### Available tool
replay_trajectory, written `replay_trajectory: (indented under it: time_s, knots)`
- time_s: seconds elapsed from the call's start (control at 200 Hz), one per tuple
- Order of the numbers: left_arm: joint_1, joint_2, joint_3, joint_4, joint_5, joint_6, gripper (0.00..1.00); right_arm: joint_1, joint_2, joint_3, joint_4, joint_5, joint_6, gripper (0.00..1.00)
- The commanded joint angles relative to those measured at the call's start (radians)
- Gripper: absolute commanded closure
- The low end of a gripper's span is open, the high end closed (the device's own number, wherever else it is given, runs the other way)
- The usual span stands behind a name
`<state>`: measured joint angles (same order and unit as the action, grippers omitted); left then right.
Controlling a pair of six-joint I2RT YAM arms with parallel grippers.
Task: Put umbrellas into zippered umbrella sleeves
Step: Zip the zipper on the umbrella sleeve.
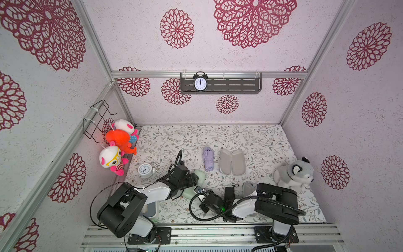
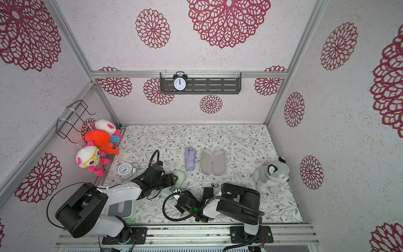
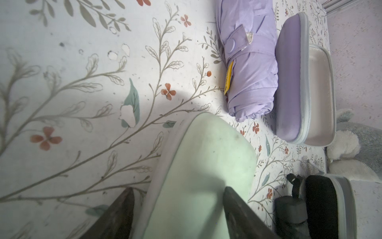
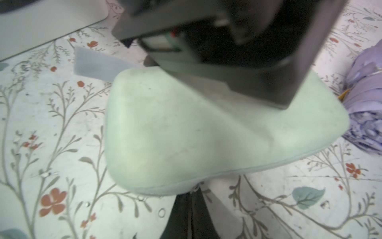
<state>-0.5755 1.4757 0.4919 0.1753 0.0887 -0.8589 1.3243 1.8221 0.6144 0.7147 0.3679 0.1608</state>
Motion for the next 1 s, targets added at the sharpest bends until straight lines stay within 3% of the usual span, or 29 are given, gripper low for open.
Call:
replay_trajectory:
  time_s: [0.0,0.12,0.495,0.715,0.996]
  knots:
    - [-0.003,0.033,-0.028,-0.026,-0.024,-0.029,0.32,0.076,-0.028,0.049,-0.024,-0.13,0.023,0.92]
    - [-0.01,0.021,-0.038,-0.017,-0.043,-0.046,0.34,0.091,-0.019,0.083,-0.039,-0.161,0.051,0.92]
    - [-0.014,-0.024,-0.084,0.028,-0.054,-0.072,0.37,0.115,0.02,0.156,-0.1,-0.084,0.078,0.93]
    - [-0.015,-0.088,-0.1,-0.047,-0.024,-0.045,0.19,0.056,-0.004,0.073,-0.117,-0.056,0.099,0.93]
    - [-0.04,-0.242,-0.163,-0.143,-0.005,-0.055,0.2,-0.003,-0.064,0.01,-0.116,-0.062,0.055,0.93]
